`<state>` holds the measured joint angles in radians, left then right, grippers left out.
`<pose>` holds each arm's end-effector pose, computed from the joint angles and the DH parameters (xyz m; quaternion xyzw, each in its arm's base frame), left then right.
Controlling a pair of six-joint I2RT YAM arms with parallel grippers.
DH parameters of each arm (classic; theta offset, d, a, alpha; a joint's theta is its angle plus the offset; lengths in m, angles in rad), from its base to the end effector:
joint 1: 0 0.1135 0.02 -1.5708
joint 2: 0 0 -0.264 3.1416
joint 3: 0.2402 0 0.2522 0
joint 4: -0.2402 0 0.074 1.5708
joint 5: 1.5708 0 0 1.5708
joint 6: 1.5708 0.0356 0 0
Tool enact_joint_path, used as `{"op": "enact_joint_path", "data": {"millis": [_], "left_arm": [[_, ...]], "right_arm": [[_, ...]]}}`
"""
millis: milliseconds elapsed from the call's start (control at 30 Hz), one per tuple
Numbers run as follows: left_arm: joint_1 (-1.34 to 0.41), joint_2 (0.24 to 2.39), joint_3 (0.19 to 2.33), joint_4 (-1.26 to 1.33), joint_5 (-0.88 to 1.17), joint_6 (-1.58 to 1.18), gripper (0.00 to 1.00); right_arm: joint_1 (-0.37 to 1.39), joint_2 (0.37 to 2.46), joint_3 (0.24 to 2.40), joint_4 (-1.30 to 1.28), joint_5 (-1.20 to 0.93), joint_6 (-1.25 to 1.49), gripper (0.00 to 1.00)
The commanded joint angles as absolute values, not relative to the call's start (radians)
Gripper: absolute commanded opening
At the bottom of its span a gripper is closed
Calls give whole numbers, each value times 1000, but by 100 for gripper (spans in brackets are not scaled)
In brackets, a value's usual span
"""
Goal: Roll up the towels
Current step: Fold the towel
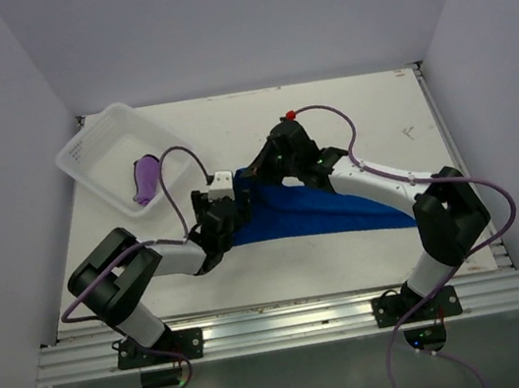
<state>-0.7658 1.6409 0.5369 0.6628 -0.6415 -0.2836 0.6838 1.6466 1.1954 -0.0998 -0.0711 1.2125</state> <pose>0.2274 -0.1891 0.1413 0.0275 0.8187 -0.0240 0.5730 0.2929 0.2420 0.2666 0.2112 0.8465 0.4143 0.2593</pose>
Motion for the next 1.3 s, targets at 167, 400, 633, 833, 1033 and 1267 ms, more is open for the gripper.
{"op": "enact_joint_path", "data": {"millis": [167, 400, 633, 833, 1033, 1267], "left_arm": [[-681, 1571, 499, 693, -658, -287, 100], [-669, 1520, 462, 687, -643, -298, 100], [-650, 1505, 446, 646, -655, -285, 99], [-614, 1509, 479, 603, -646, -310, 99], [-586, 1505, 486, 607, -614, -327, 99], [-561, 1376, 473, 525, -549, -393, 99]], "right_arm": [[678, 1601, 1180, -60, -84, 1221, 0], [678, 1608, 1178, -57, -81, 1223, 0], [683, 1617, 1178, -41, -94, 1229, 0], [703, 1629, 1187, -43, -98, 1230, 0], [715, 1641, 1174, -29, -103, 1235, 0], [726, 1683, 1152, 32, -115, 1258, 0]]}}
